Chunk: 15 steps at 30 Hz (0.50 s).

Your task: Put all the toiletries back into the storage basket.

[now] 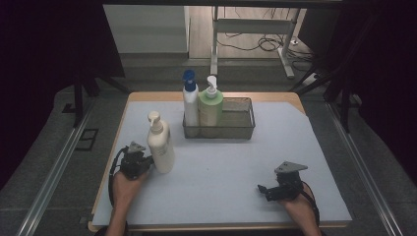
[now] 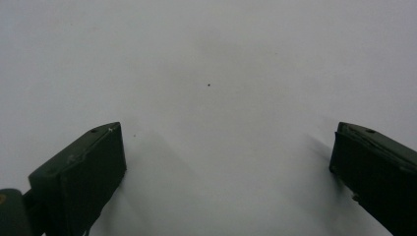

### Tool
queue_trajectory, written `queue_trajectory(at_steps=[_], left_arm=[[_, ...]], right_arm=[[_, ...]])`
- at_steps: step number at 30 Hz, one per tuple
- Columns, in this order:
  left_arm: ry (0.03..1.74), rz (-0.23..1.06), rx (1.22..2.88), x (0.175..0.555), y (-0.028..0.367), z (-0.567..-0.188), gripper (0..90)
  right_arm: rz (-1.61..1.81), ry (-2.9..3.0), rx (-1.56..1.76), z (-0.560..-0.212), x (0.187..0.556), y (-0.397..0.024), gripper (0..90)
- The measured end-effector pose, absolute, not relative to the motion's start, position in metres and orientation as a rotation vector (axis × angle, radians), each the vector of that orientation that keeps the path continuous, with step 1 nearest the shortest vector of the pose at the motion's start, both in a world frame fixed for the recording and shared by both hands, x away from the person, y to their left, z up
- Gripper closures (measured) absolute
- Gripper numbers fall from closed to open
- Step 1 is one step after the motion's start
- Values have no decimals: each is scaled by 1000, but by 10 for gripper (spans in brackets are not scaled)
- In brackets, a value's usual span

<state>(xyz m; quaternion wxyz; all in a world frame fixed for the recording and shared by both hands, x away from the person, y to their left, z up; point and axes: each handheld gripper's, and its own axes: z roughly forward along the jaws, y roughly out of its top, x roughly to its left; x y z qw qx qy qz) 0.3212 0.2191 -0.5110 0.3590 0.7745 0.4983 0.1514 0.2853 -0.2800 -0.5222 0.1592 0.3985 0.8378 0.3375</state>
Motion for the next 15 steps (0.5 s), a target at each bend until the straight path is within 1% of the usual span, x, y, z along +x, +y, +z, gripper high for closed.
queue_trajectory(at_steps=[15], left_arm=[[1228, 365, 2028, 322, 202, -511, 895]], right_arm=[[962, 2395, 1139, -522, 285, -280, 0]])
